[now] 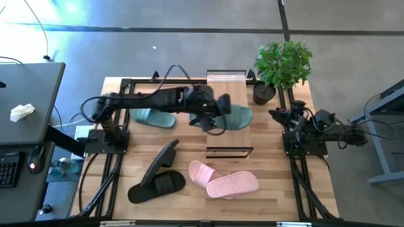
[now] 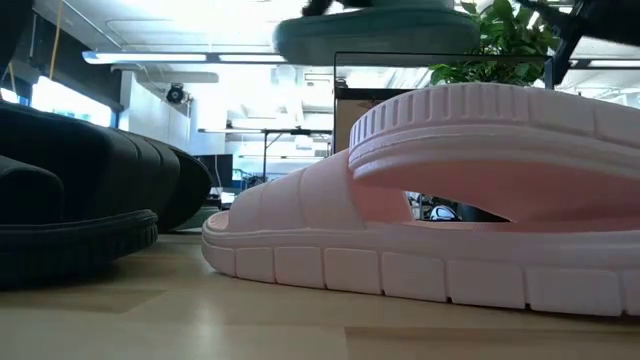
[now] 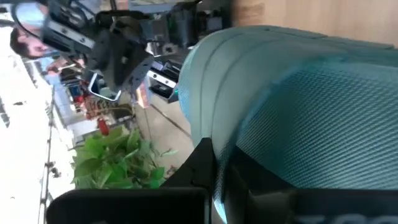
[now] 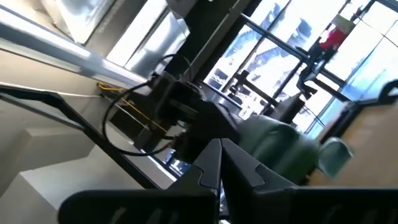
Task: Pick and place slides into the shelf
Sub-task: Put the right green slipper on the shelf
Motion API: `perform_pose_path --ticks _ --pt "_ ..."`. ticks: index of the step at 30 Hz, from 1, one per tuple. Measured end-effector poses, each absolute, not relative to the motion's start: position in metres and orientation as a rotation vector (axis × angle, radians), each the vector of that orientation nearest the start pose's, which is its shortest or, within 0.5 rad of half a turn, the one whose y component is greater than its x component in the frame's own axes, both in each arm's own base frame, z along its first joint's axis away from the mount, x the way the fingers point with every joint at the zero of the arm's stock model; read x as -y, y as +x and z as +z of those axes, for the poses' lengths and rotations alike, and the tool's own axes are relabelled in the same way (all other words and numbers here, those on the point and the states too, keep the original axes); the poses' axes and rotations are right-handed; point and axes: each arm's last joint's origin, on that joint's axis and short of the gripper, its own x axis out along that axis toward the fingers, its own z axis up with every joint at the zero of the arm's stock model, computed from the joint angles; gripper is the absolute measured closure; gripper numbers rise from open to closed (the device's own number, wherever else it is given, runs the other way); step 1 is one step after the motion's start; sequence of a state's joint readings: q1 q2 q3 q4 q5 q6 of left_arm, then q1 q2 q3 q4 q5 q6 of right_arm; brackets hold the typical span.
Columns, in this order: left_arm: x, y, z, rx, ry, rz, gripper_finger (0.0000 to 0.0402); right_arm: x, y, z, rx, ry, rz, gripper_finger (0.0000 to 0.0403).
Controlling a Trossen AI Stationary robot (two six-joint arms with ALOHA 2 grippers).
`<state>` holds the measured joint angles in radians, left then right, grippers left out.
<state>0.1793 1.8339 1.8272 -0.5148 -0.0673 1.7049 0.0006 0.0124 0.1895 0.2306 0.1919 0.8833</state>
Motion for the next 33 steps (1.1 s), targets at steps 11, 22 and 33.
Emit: perform_pose_path --ticks 11,22,33 --pt "-0.095 0.443 0.325 -0.668 1.58 -0.332 0.0401 0.005 0.069 0.26 0.409 0.876 -0.02 0.0402" --pt "-0.096 0.459 0.307 -0.634 1.564 -0.312 0.0401 0.005 0.071 0.253 0.344 0.872 -0.051 0.0402" --pt "-0.096 0.462 0.297 -0.656 1.55 -0.342 0.0397 0.005 0.071 0.253 0.338 0.848 -0.057 0.0402"
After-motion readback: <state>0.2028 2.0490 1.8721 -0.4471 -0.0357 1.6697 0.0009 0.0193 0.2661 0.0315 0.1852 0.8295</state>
